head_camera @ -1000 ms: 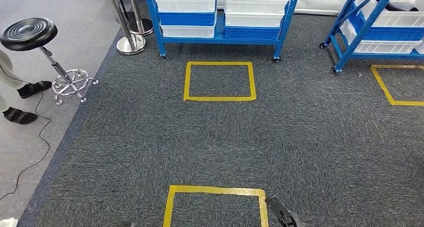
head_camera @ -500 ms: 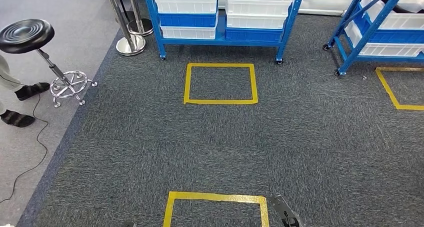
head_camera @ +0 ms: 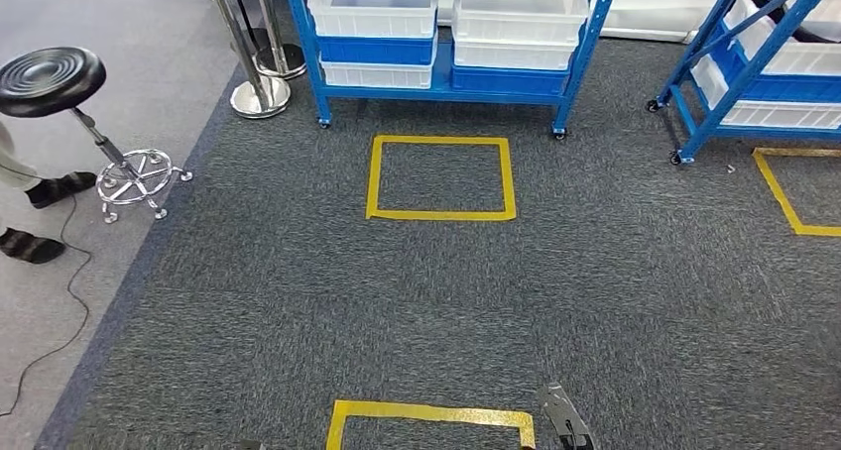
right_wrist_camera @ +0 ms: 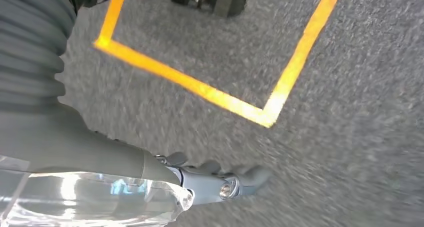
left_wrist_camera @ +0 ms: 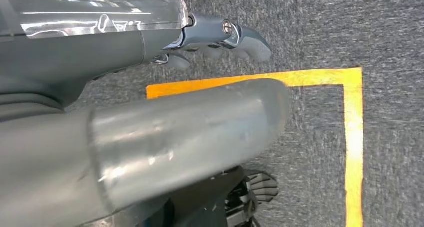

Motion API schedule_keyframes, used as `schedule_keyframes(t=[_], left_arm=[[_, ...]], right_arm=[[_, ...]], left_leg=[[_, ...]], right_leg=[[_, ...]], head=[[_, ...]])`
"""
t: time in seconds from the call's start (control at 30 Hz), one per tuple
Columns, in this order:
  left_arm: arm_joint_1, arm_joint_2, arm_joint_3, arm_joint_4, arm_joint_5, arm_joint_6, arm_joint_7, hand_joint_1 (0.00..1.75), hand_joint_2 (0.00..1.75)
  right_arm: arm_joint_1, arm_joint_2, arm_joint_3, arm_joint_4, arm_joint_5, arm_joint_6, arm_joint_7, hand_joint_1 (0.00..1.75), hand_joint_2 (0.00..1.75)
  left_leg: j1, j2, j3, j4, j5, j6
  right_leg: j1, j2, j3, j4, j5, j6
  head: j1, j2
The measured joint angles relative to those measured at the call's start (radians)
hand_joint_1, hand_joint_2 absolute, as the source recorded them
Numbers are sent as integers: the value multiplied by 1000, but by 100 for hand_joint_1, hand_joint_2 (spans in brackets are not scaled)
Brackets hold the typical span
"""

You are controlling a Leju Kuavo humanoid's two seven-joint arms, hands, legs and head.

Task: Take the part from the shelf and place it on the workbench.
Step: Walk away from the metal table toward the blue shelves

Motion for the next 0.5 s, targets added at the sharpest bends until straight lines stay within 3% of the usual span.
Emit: schedule_keyframes(t=[0.07,0.1,0.2,0.23,0.27,0.3,0.37,0.43,0.5], left_arm=[[-1,0,0,0,1,0,0,0,0],[-3,1,0,0,1,0,0,0,0],[-5,0,1,0,1,0,-1,0,0],[-4,0,1,0,1,0,-1,0,0],[-2,0,1,0,1,0,-1,0,0],[-2,0,1,0,1,0,-1,0,0],[-2,0,1,0,2,0,-1,0,0],[-4,1,3,0,2,0,-1,0,0],[-4,1,4,0,2,0,-1,0,0]], right_arm=[[2,2,-6,0,-6,7,-9,0,175],[0,2,-9,0,-7,10,-12,0,175],[-5,3,-19,0,-9,12,-19,0,175],[-5,3,-22,0,-10,12,-20,0,175],[-4,3,-25,0,-10,11,-21,0,175],[-4,3,-28,0,-11,11,-21,0,175],[-4,4,-33,0,-13,9,-23,0,175],[-6,4,-38,-1,-14,6,-25,0,175],[-7,5,-41,-1,-15,2,-26,0,175]], left_leg=[[2,2,-6,27,-5,-8],[4,2,-23,61,-13,-13],[11,3,-130,233,-76,-29],[13,3,-162,273,-90,-32],[14,3,-180,281,-82,-33],[15,3,-182,254,-52,-32],[14,4,-147,130,41,-24],[7,5,-121,41,72,-14],[0,4,-119,26,66,-4]], right_leg=[[-2,1,12,-5,-2,-14],[-4,1,20,-8,-5,-20],[-5,0,37,-12,-19,-32],[-4,1,42,-12,-24,-32],[-4,2,49,-12,-30,-32],[-4,2,58,-12,-36,-30],[-5,3,75,-12,-47,-26],[-5,2,82,-13,-55,-16],[-5,1,83,-15,-60,-3]], head=[[0,0],[0,0],[-1,0],[0,0],[-1,0],[-1,0],[0,0],[0,0],[0,0]])
